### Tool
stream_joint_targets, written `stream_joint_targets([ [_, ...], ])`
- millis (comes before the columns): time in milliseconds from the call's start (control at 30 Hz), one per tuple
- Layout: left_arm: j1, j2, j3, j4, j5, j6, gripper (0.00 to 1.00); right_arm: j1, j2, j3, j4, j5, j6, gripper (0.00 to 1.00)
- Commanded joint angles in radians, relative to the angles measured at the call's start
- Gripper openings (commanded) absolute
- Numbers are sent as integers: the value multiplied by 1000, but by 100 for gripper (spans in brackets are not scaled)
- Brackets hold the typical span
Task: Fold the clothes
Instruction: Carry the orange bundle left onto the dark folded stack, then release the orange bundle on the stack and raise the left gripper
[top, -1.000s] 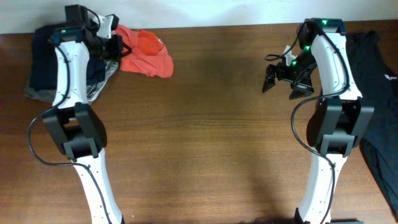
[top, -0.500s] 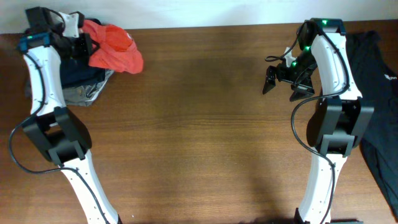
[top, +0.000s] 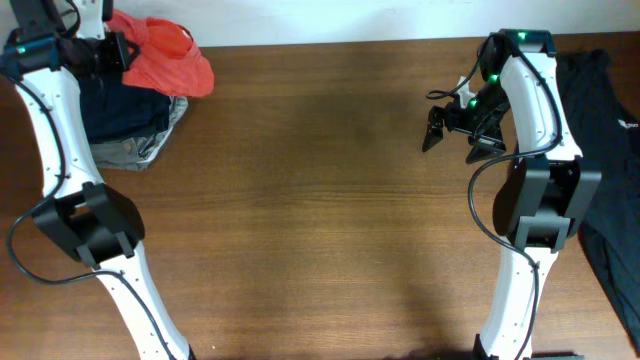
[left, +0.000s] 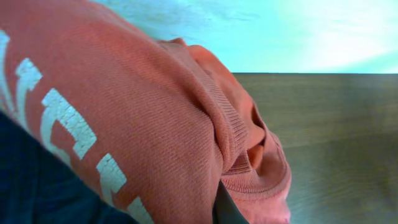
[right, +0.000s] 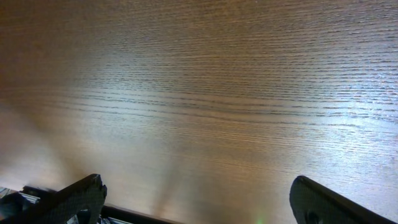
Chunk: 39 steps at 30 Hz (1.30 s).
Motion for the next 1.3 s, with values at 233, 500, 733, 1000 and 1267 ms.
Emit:
stream_joint_targets([
  [233,77,0,20,12,-51,103,0,6,-43,-5,-5,9,-6,99],
  [500,135,93,16,41,-83,169,0,5,-43,-5,-5,9,-6,99],
  [733,188,192,16,77,-138,161,0,6,-43,-5,-5,9,-6,99],
  [1000,258,203,18,106,-172,18,21,6,-43,-5,-5,9,-2,99],
  [1267,291,175,21,99,-164,-60,64,6,-43,-5,-5,9,-2,99],
])
